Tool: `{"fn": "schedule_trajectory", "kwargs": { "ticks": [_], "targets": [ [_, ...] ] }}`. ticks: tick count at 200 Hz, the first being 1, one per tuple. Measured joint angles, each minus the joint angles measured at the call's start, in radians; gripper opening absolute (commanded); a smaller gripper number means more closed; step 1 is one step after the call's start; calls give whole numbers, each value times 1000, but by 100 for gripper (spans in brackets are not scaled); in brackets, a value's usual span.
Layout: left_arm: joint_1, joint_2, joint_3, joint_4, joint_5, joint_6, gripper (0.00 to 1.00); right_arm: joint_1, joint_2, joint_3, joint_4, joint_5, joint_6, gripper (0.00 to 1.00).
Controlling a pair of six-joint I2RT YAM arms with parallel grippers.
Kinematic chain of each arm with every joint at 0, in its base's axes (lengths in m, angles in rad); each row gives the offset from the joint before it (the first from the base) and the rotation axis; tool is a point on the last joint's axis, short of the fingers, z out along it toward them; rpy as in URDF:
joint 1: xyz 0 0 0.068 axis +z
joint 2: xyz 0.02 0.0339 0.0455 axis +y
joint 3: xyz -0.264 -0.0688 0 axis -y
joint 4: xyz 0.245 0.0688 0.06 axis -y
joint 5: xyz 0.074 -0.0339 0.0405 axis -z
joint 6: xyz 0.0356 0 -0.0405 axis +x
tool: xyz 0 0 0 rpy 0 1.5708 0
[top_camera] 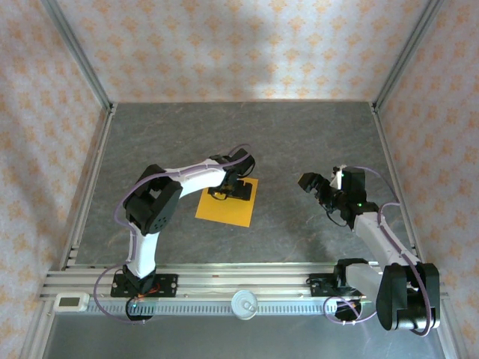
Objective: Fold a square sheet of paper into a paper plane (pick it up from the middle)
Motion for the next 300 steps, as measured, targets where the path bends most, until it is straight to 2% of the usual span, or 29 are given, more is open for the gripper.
{"fn": "schedule_trajectory", "kwargs": {
  "ticks": [72, 132, 182, 300],
  "targets": [
    [0, -28, -54, 68, 7, 1, 90, 0, 0, 0, -22, 4, 0, 100],
    [0, -31, -58, 73, 7, 2, 88, 0, 0, 0, -27, 11, 2, 100],
    [0, -39, -67, 80, 7, 2, 88, 0, 0, 0, -27, 12, 16, 100],
    [0, -134, -75, 37, 16, 1, 98, 0, -1, 34, -34, 10, 27, 100]
  ]
}}
